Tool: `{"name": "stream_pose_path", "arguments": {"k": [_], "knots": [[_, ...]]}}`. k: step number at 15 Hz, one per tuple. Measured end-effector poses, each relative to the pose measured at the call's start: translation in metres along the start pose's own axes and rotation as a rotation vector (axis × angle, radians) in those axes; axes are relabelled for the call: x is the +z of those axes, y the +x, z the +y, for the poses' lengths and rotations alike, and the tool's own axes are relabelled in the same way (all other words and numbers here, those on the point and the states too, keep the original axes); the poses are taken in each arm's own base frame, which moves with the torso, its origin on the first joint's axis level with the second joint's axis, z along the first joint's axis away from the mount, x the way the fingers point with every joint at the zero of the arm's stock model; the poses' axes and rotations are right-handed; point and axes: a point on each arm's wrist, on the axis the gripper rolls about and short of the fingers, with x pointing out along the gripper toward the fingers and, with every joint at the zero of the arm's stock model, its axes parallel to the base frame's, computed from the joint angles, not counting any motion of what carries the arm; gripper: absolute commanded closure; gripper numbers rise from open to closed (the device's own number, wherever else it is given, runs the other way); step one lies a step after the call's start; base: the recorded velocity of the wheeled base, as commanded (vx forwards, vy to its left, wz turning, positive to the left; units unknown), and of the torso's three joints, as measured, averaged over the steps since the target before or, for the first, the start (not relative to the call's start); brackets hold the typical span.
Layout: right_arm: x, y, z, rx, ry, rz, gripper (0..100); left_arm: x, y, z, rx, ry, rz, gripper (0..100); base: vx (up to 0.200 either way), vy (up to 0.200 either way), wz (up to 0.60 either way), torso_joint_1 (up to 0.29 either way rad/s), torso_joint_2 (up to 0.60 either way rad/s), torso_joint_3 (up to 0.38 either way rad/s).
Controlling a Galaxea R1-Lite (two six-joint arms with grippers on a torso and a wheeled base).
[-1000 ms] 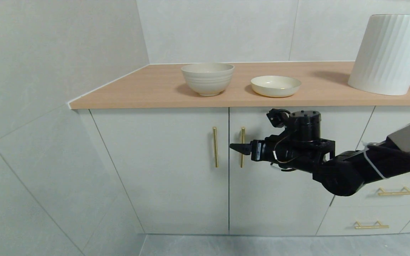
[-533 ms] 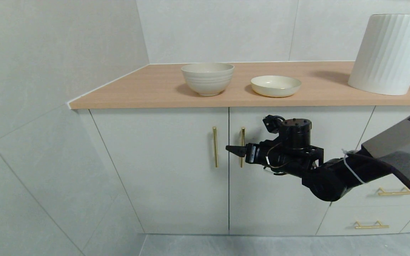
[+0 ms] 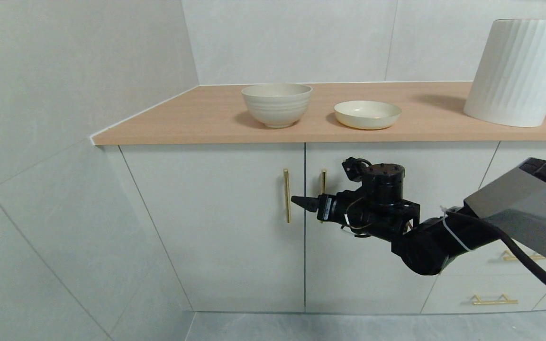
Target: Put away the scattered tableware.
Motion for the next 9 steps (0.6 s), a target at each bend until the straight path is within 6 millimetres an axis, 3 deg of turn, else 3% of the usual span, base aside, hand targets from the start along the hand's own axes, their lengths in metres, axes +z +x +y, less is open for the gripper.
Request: {"name": "stream_pose_path", "arguments": {"k": [6, 9], "knots": [[-0.008, -0.002, 0.01, 0.015, -0.001, 0.021, 0, 0.0, 0.0, 0.0, 0.0, 0.0, 0.0, 0, 0.0, 0.0, 0.0, 0.0, 0.0, 0.0], [-0.008, -0.012, 0.021, 0.036, 0.002, 0.04, 0, 0.0, 0.0, 0.0, 0.0, 0.0, 0.0, 0, 0.0, 0.0, 0.0, 0.0, 0.0, 0.0]]}}
